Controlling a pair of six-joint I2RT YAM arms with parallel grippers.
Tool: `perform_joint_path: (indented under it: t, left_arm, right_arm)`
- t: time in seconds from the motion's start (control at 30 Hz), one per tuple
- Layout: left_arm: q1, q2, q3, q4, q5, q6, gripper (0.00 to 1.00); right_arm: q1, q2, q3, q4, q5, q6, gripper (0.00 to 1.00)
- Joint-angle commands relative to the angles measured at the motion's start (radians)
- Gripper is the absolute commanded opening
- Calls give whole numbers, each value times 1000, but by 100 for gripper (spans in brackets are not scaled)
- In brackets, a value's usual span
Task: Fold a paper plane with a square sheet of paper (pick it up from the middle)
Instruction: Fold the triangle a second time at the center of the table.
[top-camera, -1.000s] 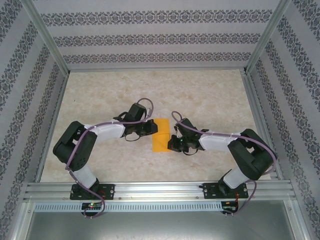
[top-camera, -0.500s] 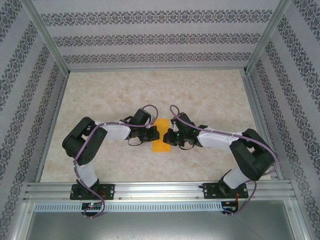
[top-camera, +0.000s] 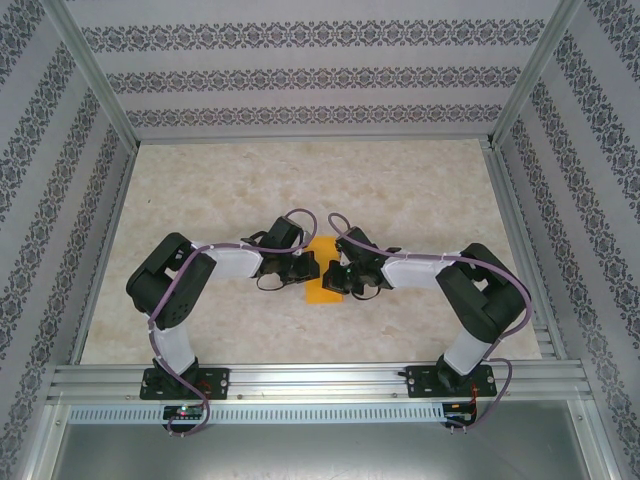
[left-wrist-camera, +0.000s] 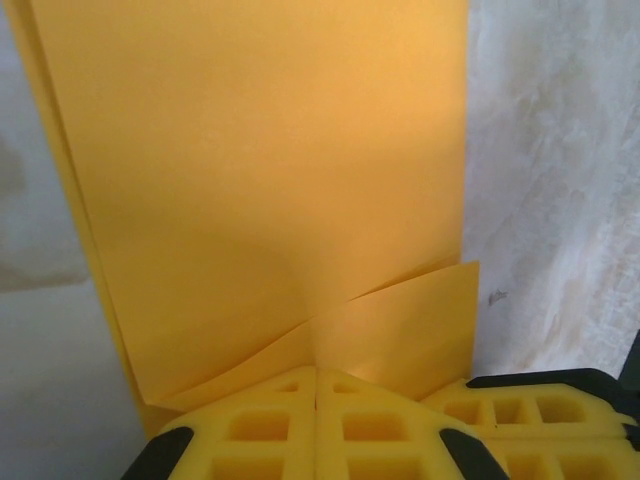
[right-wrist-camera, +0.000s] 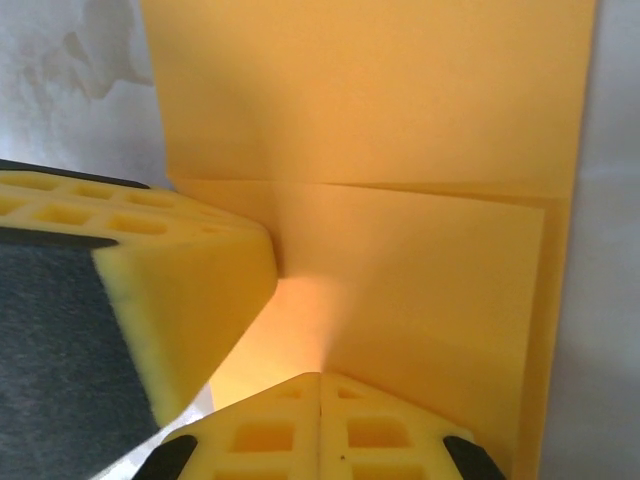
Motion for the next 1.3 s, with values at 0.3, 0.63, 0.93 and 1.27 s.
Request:
perform_joint_path:
  t: [0.3,0.63,0.93,1.27]
  left_arm:
    - [2,50,5,-156,-127,13,7]
    - [1,-3,20,-127,-98,25,11]
    - [0,-121,52,-100,-101,-29,37]
    - [0,-207,-69,-11,-98,-88,48]
  right_arm:
    - [-7,-142,-280,45,4,6,0]
    - [-46,-416,-275,-92,82,-9,6]
    - [-151,-394,-138,-39,122,-65,47]
    - [-152,-128,-54,168,-71,-143,43]
